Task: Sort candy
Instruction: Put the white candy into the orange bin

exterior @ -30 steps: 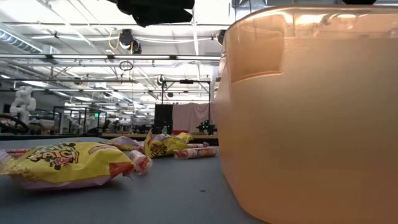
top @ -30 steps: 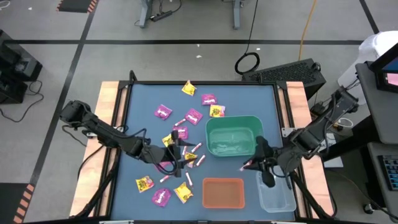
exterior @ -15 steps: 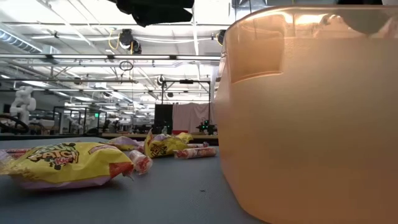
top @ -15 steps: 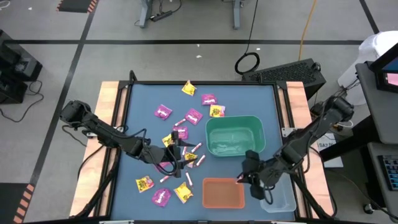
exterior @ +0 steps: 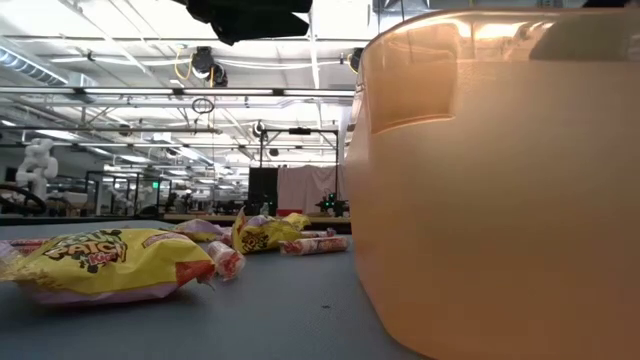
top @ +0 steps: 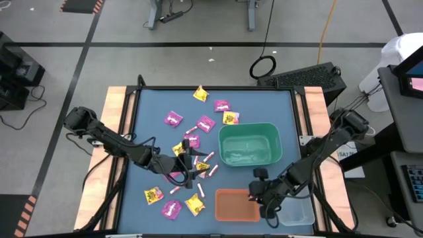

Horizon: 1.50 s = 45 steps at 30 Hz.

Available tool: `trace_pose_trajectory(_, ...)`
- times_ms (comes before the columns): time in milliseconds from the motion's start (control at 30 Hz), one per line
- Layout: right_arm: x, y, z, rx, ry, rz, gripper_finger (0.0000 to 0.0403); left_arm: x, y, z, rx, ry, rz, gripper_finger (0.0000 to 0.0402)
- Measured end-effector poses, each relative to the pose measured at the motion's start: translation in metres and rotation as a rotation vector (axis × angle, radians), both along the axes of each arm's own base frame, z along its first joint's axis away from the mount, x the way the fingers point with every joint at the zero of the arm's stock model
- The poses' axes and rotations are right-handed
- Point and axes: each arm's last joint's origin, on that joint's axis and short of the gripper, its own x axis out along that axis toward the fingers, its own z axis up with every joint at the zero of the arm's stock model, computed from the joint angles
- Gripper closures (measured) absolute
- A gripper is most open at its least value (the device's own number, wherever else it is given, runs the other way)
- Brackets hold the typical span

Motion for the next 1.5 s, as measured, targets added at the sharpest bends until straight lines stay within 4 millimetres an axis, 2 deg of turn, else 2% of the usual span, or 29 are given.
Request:
trace_pose_trajectory(333,0.0,0.005,0.0,0.014,-0.025,0.011,0.0352,0.0,0.0,0.0,-0.027,-0.001,0.007,0.0142)
trace_pose_trajectory(800,0.002,0.007,-0.009,0.004,0.009,-0.008,0.0265,-0.002,-0.003,-0.004,-0.169,0.017,0.04,0.0142)
trace_pose_trajectory(1033,0.002,0.007,-0.009,0.007,0.013,-0.006,0.0236,-0.011,-0.011,-0.014,-0.255,0.111,0.059,0.0142)
trace_pose_trajectory(1233,0.008,0.011,0.015,-0.019,-0.007,0.007,0.0227,-0.021,-0.018,-0.024,-0.311,0.2,0.094,0.0142)
trace_pose_trajectory(1400,0.013,0.017,0.035,-0.123,-0.137,0.047,0.0227,-0.024,-0.02,-0.035,-0.341,0.219,0.136,0.0142)
trace_pose_trajectory(1500,0.014,0.018,0.039,-0.191,-0.189,0.048,0.0227,-0.022,-0.023,-0.047,-0.327,0.251,0.147,0.0142)
